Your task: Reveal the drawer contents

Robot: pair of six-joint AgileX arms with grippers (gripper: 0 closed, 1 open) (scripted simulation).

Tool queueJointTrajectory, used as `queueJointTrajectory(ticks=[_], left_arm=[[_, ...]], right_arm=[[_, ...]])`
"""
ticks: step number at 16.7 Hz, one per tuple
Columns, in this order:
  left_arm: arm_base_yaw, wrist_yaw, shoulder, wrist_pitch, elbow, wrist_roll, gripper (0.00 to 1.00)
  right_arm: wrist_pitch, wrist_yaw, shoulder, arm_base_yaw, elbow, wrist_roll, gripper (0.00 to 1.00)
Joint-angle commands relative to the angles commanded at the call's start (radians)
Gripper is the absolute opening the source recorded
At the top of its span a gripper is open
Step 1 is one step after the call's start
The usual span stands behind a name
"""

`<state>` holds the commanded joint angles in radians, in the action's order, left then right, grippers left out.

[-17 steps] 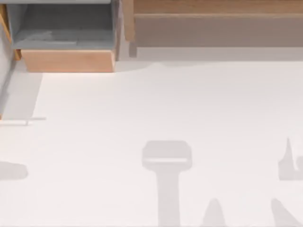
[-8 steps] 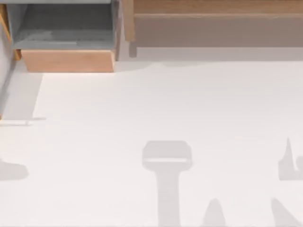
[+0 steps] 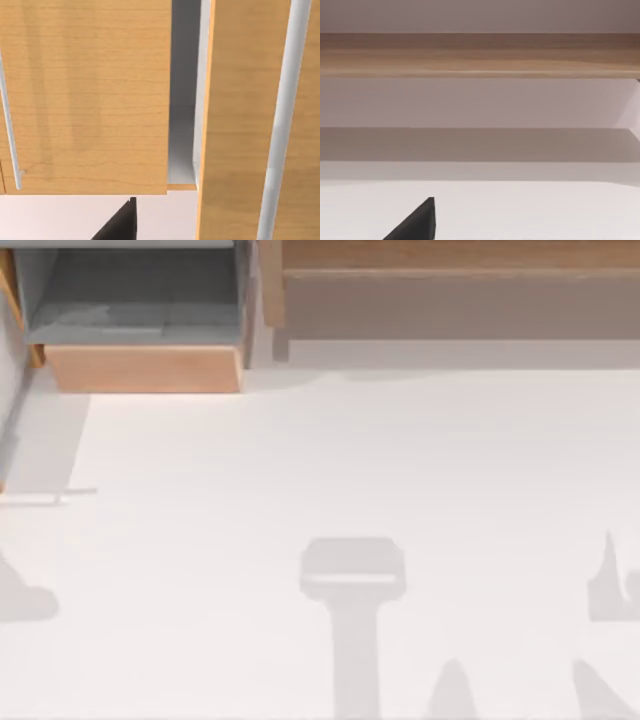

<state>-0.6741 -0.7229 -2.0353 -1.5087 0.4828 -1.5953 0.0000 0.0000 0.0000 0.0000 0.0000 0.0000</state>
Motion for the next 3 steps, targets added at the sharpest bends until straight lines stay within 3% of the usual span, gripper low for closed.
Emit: queueJointTrajectory(ticks=[3], left_arm=[[0.000,0.000,0.000,0.000,0.000,0.000,1.00]], right_arm=[[0.000,0.000,0.000,0.000,0.000,0.000,1.00]])
